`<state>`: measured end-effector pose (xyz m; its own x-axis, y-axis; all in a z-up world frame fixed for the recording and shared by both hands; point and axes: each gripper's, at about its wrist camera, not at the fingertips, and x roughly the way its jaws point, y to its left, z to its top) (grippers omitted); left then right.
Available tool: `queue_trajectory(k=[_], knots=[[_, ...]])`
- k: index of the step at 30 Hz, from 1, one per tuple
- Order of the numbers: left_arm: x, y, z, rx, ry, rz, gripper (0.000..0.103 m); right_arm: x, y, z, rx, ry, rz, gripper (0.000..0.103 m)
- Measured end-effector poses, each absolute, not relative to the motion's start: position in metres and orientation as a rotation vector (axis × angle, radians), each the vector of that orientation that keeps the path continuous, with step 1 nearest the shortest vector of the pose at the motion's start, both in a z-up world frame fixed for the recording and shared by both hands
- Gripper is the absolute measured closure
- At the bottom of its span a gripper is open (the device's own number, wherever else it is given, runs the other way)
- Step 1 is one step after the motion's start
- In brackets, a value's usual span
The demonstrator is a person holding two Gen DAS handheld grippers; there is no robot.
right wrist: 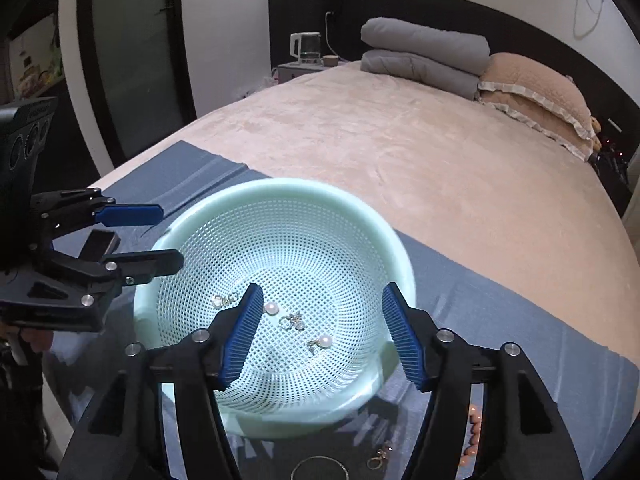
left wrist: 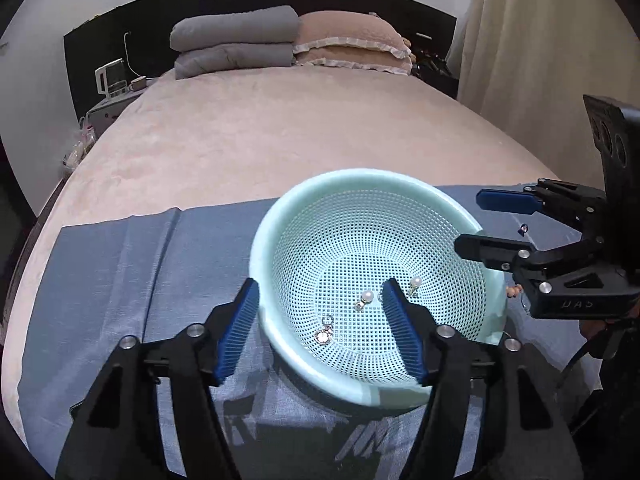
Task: Organize jewelry
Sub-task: 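Carry the pearl earring into the green colander and release it, then grasp the peach bead bracelet with the left gripper while the right gripper grasps the pink necklace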
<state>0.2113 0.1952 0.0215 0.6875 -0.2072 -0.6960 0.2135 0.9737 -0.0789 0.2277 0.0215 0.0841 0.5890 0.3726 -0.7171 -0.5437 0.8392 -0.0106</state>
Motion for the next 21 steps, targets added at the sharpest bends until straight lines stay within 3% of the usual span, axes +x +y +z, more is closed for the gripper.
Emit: queue_trajectory(k=[2,11,21], knots=[[0.2,0.199,0.03,-0.009,0.758,-0.242,0.004,0.217,0.01,0.099,-0.221,0.716,0.527,0.016],[0.155,0.168,0.05,-0.011,0.727,-0.302,0.006,0.171,-0.051,0.135,-0.189,0.637,0.459,0.015],[0.119,0.076,0.033,0.084,0.711,-0.444,0.006,0.13,-0.149,0.114,-0.129,0.672,0.331,0.014]])
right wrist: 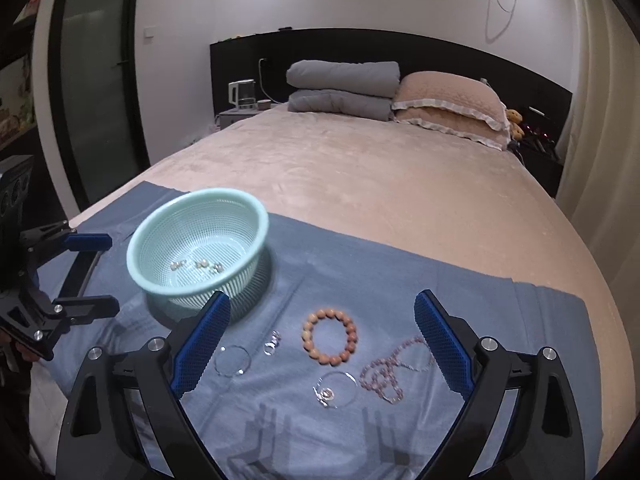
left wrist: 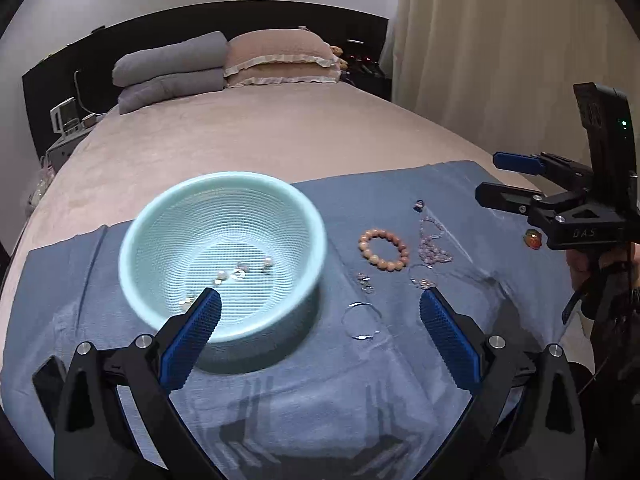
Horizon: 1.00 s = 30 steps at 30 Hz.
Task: Organize jewelry
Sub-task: 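Grasp the peach bead bracelet with the left gripper while the right gripper grasps the pink necklace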
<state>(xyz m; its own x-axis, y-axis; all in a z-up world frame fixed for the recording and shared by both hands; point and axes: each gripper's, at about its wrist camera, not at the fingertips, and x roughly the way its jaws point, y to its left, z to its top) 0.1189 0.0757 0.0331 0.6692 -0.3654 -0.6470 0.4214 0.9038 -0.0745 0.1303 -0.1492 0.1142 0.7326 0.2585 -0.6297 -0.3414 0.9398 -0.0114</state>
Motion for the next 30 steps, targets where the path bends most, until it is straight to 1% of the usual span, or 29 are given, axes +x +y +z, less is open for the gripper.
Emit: queue_trajectory(k=[8,16,19,21,25,30], knots=[[0.113,-0.005,0.011,0.194,0.706,-0.531,0.006,0.121,-0.207,0.083,-0.089,0.736,0.235,0.014],[0.127,-0.044,-0.026,0.227,0.767,-0.509,0.006,0.129,-0.241,0.04,-0.082,0.787,0.192,0.014],[0.141,-0.05,-0.031,0.239,0.759,-0.495,0.006,0.142,-0.25,0.027,-0.084,0.795,0.182,0.014],[0.158,-0.052,-0.034,0.223,0.787,-0.464,0.006,0.151,-0.254,0.021,-0.079,0.804,0.185,0.014],[0.172,-0.042,-0.035,0.171,0.784,-0.456,0.006,0.166,-0.255,0.012,-0.092,0.798,0.223,0.014],[0.189,-0.037,-0.041,0.189,0.798,-0.441,0.006,0.182,-0.245,-0.003,-0.118,0.802,0.284,0.015]])
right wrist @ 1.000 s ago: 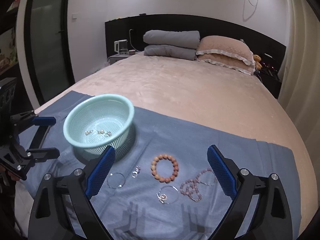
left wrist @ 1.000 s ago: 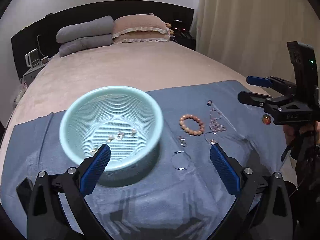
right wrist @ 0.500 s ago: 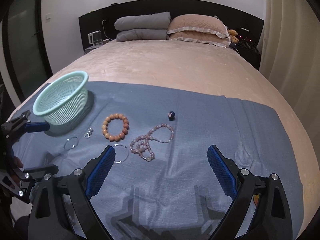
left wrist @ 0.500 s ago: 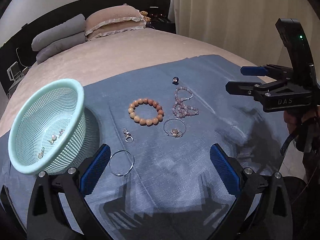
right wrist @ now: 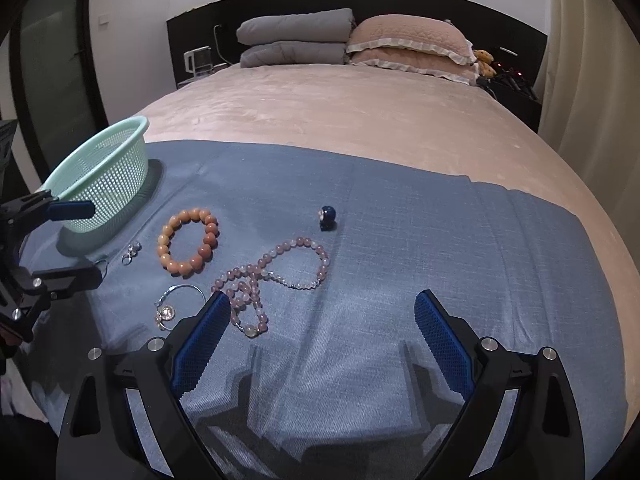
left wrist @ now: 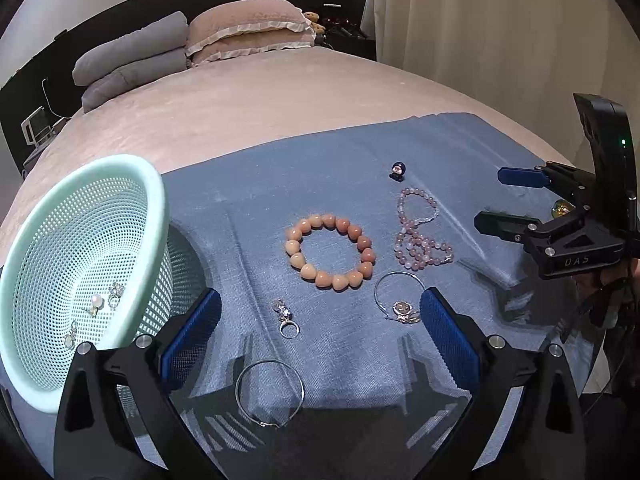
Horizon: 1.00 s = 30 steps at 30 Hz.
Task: Organize jewelry
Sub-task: 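Grasp the peach bead bracelet with the left gripper while the right gripper grasps the pink necklace, then lift both held pieces over the green colander and open both grippers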
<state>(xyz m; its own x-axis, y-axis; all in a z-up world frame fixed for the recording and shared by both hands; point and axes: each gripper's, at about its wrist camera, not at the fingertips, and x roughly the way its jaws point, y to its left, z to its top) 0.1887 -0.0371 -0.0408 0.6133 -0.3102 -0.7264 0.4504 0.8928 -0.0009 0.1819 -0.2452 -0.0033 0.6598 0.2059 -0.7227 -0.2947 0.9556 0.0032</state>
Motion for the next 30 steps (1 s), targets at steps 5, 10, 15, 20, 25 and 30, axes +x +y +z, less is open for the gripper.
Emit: queue_trajectory(k=[5,10,15,20,25,30], knots=[[0.209,-0.056,-0.039,0.267,0.8,-0.462,0.007,0.198,-0.231,-0.012,-0.143,0.807,0.287,0.015],[0.23,-0.077,-0.047,0.346,0.861,-0.459,0.019,0.214,-0.229,-0.022,-0.136,0.858,0.303,0.032],[0.254,-0.079,-0.07,0.359,0.957,-0.381,0.024,0.228,-0.233,-0.033,-0.102,0.912,0.284,0.049],[0.26,-0.071,-0.078,0.257,1.014,-0.426,0.035,0.231,-0.227,-0.037,-0.08,0.969,0.346,0.087],[0.254,-0.07,-0.077,0.275,1.04,-0.419,0.08,0.223,-0.226,-0.037,-0.054,0.978,0.359,0.097],[0.246,-0.062,-0.07,0.234,1.063,-0.447,0.091,0.207,-0.242,-0.027,0.018,0.958,0.339,0.097]])
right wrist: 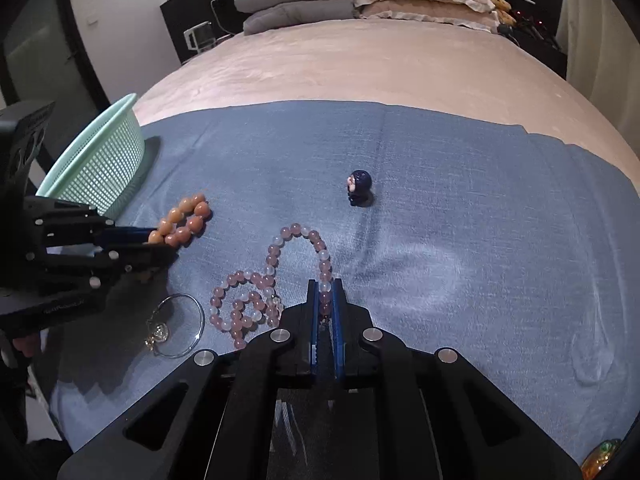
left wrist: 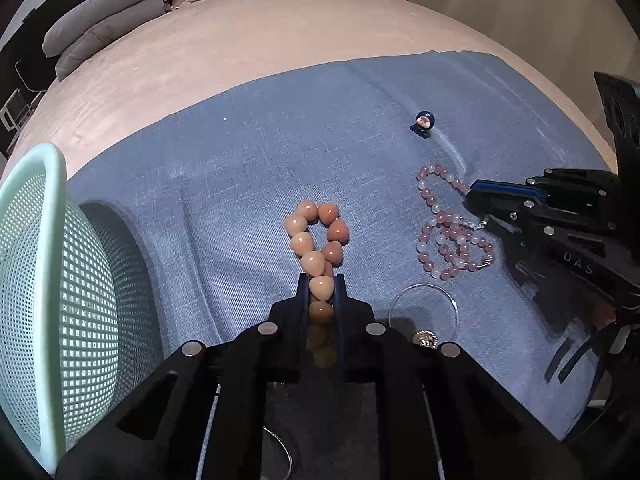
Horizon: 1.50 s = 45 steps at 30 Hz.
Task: Organize jewelry
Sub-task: 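Lift both held pieces over the green colander and open both grippers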
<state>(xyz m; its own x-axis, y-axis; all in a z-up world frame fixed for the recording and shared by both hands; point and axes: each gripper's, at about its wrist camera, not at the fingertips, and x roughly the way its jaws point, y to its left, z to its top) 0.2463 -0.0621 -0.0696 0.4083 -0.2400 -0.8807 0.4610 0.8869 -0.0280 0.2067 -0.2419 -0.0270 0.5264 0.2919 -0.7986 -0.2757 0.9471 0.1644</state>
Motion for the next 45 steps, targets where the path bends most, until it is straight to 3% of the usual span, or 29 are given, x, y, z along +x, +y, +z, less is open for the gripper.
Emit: queue_trajectory(k=[17,31,39,45], knots=[[0.197,-0.03,0.045,0.177,0.914,-0.505,0.091,0.15,-0.244,0.121,-0.047,0.738,0.336,0.097],[0.181,0.021,0.119,0.128,0.786,-0.418,0.091,0.146,-0.163,0.227,-0.145,0.598,0.437,0.097],[0.182,0.089,0.133,0.119,0.771,-0.33,0.091,0.169,-0.081,0.247,-0.178,0.574,0.565,0.097],[0.194,0.135,0.109,0.088,0.805,-0.281,0.091,0.188,-0.026,0.232,-0.172,0.583,0.647,0.097]])
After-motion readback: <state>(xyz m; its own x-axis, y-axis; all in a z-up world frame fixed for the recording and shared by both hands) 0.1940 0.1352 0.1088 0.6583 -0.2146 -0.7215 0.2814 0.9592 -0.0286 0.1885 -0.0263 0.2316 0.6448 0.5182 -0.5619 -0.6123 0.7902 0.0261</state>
